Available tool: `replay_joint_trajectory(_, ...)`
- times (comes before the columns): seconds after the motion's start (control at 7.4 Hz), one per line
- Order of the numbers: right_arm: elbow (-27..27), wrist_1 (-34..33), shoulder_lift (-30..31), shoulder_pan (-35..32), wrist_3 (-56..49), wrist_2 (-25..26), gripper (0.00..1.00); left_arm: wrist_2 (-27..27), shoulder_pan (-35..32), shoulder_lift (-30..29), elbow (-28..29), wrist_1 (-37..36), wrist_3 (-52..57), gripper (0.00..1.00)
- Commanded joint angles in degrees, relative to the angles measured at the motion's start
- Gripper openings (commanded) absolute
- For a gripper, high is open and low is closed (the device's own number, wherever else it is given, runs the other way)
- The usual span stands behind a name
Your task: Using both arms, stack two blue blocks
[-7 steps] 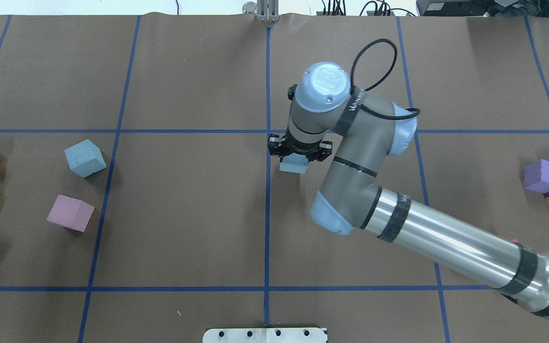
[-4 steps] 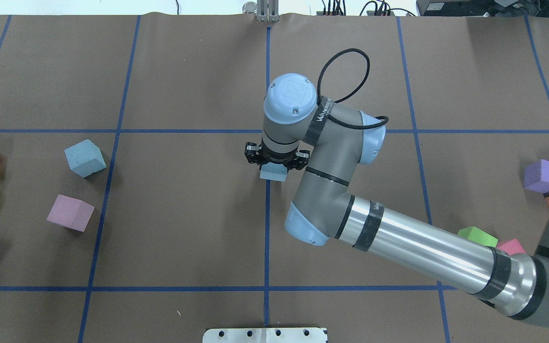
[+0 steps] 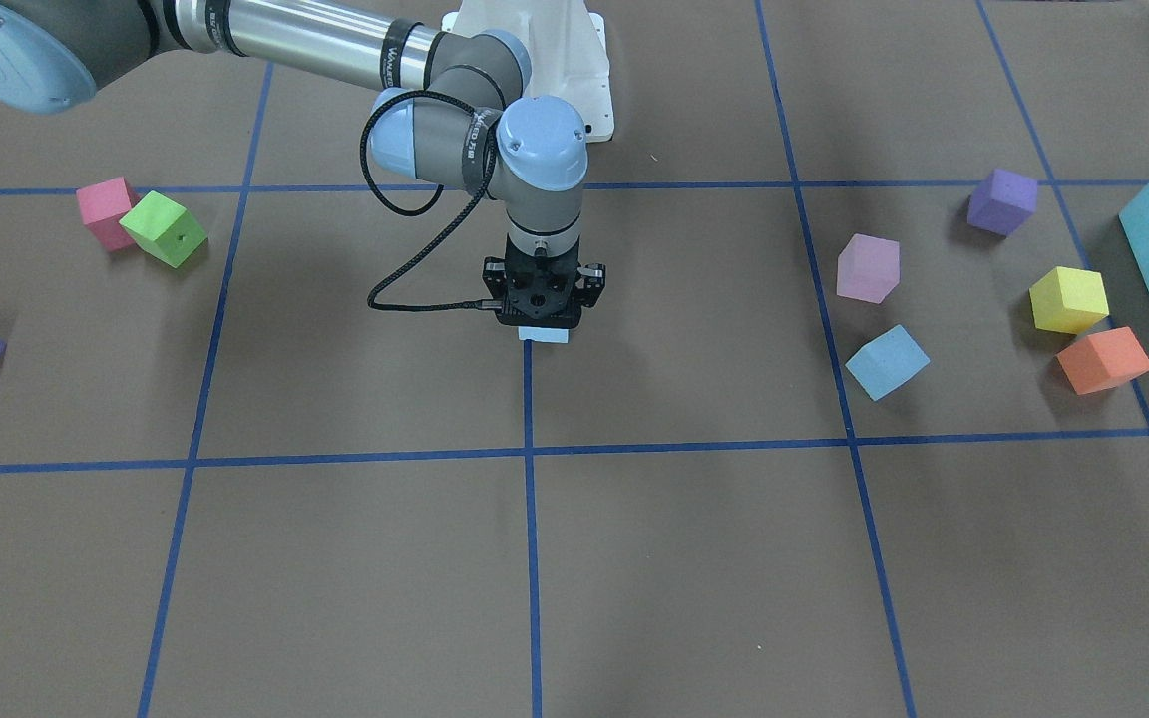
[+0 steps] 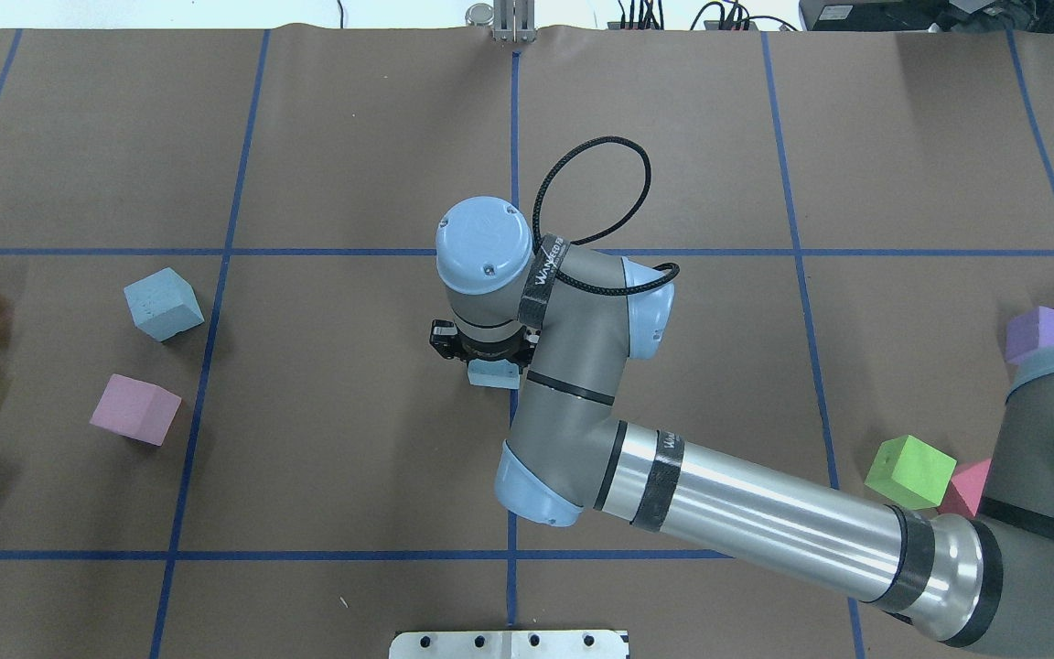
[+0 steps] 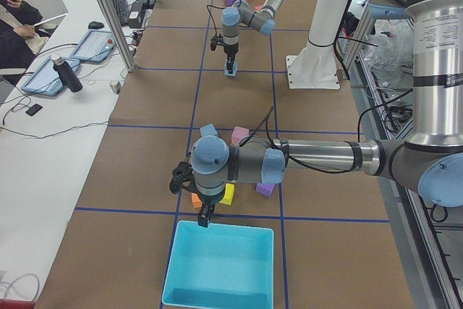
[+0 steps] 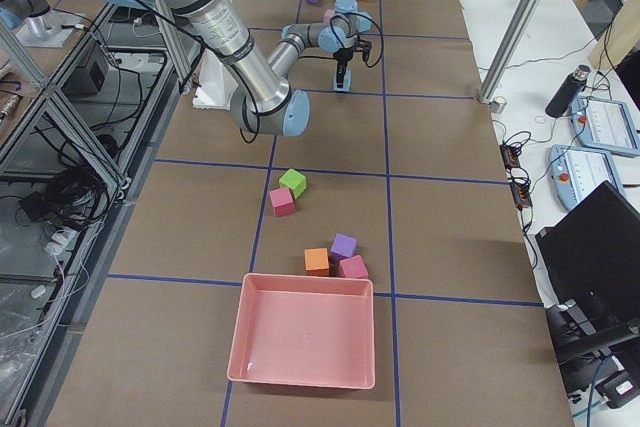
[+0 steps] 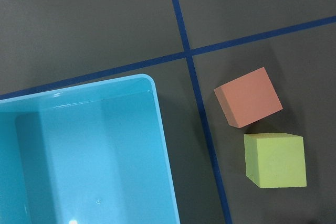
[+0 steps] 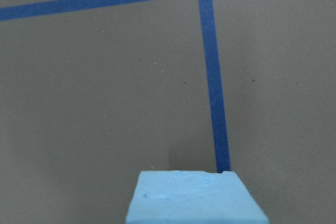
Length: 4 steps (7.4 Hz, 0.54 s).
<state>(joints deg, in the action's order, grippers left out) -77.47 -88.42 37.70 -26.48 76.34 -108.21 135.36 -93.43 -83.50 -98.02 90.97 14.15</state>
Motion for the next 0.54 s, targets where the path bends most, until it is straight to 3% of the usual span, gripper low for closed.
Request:
replay_joint_trajectory(0.0, -0.05, -0.17, 0.35, -0.06, -1.36, 0.10, 0.16, -0.01, 0.00, 0.00, -0.07, 0.00, 0.00, 0.98)
replay_joint_trajectory(0.27, 0.03, -0.17, 0.79, -0.06, -1.98, 0.10, 0.17, -0.01, 0.00, 0.00, -0.07, 0.00, 0.00, 0.98)
replay_joint_trajectory(0.41, 0.12, -0.17, 0.97, -0.06, -1.98, 0.10, 0.24, 0.08, 0.00, 0.00, -0.07, 0.00, 0.00, 0.98)
